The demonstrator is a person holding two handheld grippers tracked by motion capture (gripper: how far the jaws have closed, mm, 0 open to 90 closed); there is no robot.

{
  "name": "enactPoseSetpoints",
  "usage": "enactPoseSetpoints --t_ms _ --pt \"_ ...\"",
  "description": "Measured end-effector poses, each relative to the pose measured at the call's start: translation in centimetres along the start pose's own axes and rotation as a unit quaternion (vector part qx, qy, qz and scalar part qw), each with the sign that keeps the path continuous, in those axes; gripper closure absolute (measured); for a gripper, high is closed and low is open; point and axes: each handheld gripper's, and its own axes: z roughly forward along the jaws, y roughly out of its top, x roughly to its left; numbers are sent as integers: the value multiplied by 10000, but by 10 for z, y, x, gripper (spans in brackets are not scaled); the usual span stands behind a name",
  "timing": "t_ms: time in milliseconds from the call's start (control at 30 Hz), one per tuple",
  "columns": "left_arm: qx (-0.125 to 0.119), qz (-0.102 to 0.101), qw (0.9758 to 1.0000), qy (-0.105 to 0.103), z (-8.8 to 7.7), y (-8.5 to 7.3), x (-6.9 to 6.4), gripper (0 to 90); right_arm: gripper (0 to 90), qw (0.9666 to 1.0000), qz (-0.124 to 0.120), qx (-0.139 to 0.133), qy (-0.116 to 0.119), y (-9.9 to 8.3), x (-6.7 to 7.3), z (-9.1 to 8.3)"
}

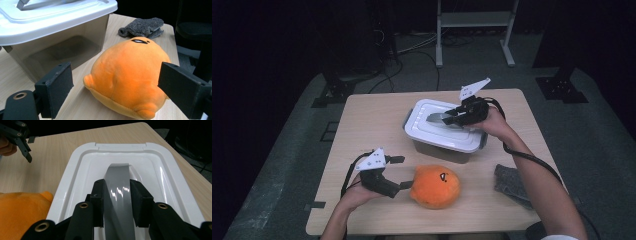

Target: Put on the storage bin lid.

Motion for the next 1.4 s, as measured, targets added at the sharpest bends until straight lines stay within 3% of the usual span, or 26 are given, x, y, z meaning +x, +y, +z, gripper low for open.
enactPoseSetpoints --t_ms 633,1400 --pt "25 60 10000 -33 1 0 -2 116 659 9998 -145 -17 121 1 18 3" --pt "14 57 10000 -61 1 0 -2 116 659 9999 -97 -6 58 8 18 -4"
